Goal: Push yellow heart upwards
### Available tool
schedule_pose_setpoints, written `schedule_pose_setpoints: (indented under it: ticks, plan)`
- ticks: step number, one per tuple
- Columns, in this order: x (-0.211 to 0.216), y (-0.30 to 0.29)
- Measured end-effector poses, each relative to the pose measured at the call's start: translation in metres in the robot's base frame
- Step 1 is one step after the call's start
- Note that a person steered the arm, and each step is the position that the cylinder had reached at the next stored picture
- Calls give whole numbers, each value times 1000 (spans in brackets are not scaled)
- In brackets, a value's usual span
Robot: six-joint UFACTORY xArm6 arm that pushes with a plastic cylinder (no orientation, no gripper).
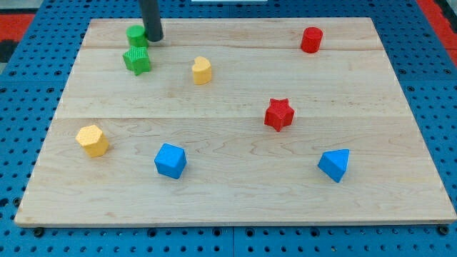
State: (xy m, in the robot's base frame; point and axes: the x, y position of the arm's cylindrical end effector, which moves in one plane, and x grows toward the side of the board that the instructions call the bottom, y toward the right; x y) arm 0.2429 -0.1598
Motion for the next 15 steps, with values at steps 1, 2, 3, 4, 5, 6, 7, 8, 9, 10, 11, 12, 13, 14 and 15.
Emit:
schedule_pose_setpoints:
  ticks: [1,2,3,4,5,6,7,8,9,10,11,12,13,14,15]
  plan:
    - [1,-30]
    - [9,14]
    - [23,42]
    - [55,122]
    - [75,191]
    - [75,186]
    - [75,185]
    - [75,185]
    - [92,185]
    - [112,156]
    - [116,118]
    - [102,103]
    - [102,102]
    - [125,62]
    - [112,42]
